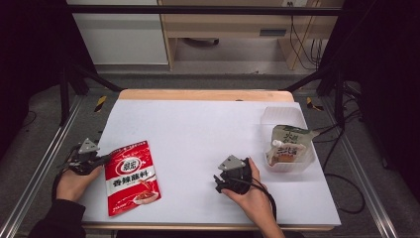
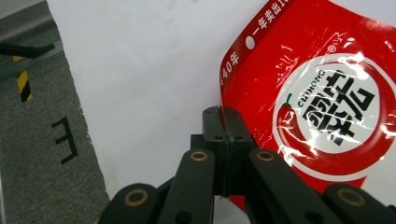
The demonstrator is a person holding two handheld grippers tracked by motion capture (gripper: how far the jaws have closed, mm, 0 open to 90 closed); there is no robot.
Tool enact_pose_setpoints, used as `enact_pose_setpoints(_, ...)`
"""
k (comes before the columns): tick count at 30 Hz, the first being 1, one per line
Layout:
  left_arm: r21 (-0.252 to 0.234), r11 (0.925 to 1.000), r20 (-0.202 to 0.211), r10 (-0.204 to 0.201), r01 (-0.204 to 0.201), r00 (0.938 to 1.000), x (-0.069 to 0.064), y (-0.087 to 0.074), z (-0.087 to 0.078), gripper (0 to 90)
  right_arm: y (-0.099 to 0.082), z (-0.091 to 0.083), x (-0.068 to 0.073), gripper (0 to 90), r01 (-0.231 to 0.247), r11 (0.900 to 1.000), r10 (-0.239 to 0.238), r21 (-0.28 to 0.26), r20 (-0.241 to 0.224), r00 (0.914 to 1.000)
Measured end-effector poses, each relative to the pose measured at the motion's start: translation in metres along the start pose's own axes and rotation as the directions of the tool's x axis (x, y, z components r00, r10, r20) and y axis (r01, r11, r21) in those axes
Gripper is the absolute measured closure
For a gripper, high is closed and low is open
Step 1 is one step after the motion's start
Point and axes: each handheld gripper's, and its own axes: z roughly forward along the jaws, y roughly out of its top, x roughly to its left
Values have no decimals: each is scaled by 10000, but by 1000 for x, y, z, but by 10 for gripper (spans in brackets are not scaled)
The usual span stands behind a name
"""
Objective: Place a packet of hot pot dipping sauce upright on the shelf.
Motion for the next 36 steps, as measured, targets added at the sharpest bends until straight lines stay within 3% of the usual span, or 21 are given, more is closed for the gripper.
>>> enact_pose_setpoints(6,-446,9985,-75,298,-301,9995,-5,7,-8,900,0,0,0,156,10,10000,-10,18,44,10000)
enact_pose_setpoints(12,-1049,9917,-67,734,-737,9973,-16,19,-19,900,-1,0,-1,155,19,10000,-19,10,58,10000)
enact_pose_setpoints(20,-1956,9706,-315,1364,-1399,9902,-39,41,-35,900,-2,-1,-3,155,28,10000,-29,36,173,9998)
enact_pose_setpoints(30,-2731,9467,-196,1722,-1710,9849,-64,68,-45,900,-2,-1,-3,155,6,10000,-7,33,253,9997)
enact_pose_setpoints(36,-2814,9388,-23,2061,-1984,9785,-76,81,-42,900,-2,0,-4,154,27,9999,-30,99,309,9995)
